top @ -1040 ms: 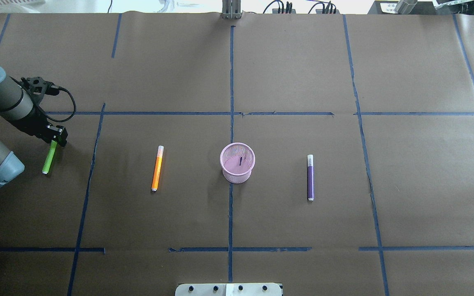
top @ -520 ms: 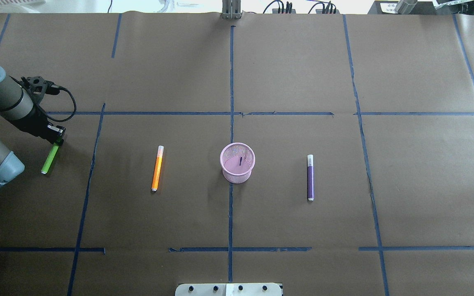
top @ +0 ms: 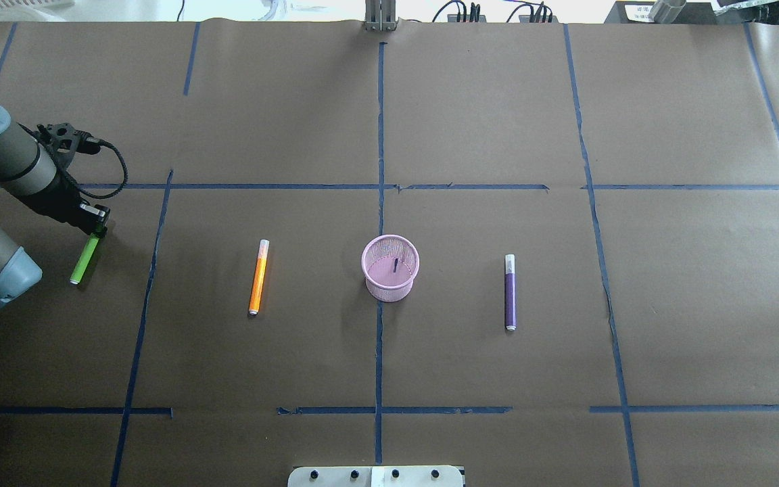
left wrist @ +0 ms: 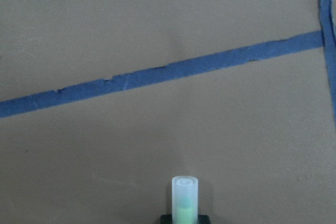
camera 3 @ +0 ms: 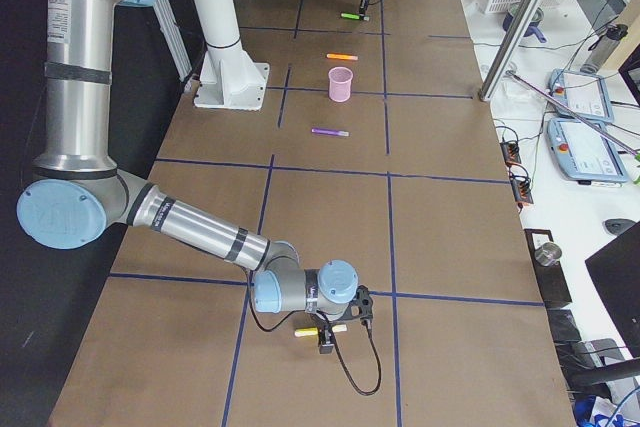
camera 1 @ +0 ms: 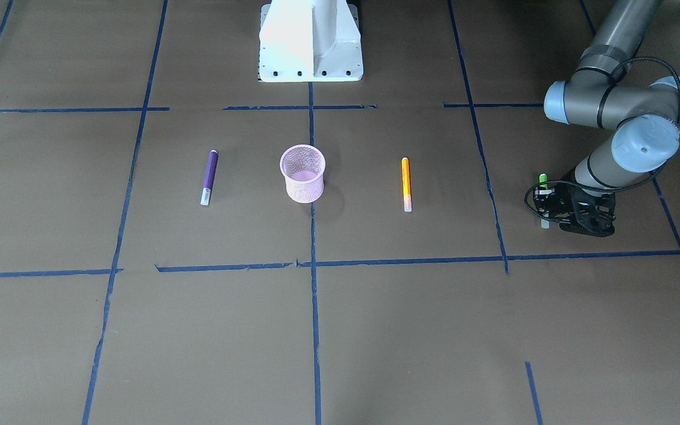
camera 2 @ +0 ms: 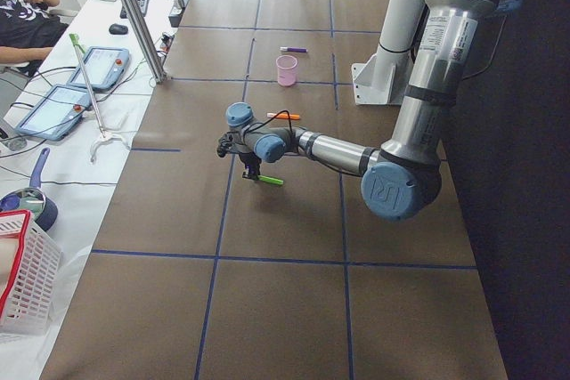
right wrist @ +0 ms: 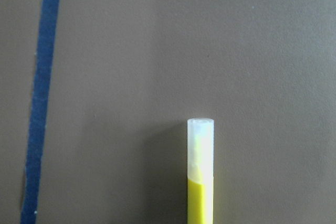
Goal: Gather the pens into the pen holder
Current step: 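Lift the green marker and carry it over the pink cup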
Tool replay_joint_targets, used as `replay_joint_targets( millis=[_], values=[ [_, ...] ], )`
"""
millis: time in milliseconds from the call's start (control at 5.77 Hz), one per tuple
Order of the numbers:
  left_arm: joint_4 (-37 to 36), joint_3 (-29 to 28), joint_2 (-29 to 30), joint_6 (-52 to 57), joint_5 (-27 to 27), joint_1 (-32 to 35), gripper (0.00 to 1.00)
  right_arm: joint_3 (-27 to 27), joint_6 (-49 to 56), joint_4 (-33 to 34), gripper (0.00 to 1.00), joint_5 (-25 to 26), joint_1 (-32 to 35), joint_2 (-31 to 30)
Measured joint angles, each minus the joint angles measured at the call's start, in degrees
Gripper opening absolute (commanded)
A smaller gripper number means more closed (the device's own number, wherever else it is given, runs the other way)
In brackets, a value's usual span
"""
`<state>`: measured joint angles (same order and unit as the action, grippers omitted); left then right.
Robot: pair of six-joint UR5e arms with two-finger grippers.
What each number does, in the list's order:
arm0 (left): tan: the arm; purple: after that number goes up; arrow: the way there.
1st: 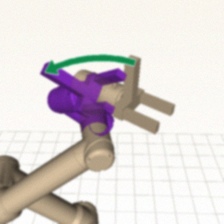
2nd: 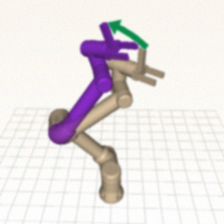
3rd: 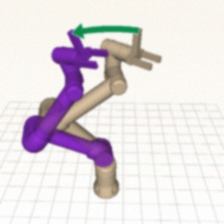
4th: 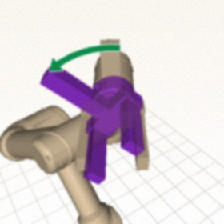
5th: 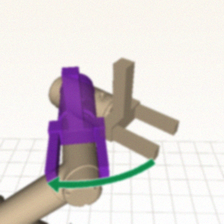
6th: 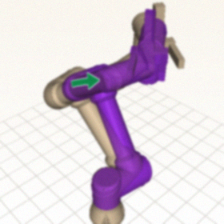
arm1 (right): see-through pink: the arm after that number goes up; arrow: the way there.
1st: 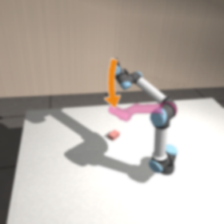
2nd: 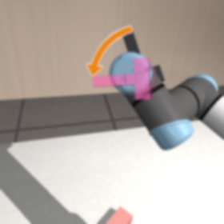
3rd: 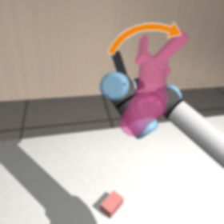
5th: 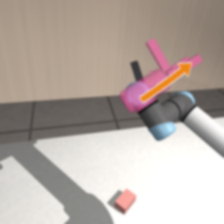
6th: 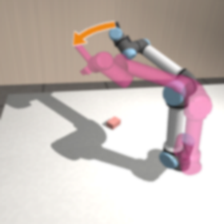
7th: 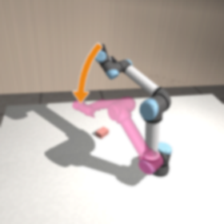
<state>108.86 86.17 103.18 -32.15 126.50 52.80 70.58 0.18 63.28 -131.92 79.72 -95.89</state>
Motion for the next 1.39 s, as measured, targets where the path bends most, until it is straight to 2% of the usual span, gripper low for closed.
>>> replay_joint_targets(
  millis=[693, 1387],
  values=[
    [-0.3, 3.2, 1.7, -0.2, 0.1, 0.6, 0.00, -0.8, 0.0, 0.0, 1.00, 0.0, -0.1, 0.0],
    [-0.1, 7.3, 18.4, -2.3, -3.1, -0.3, 0.00, -1.4, 0.0, -2.8, 1.00, 0.0, -0.1, 0.0]
  ],
)
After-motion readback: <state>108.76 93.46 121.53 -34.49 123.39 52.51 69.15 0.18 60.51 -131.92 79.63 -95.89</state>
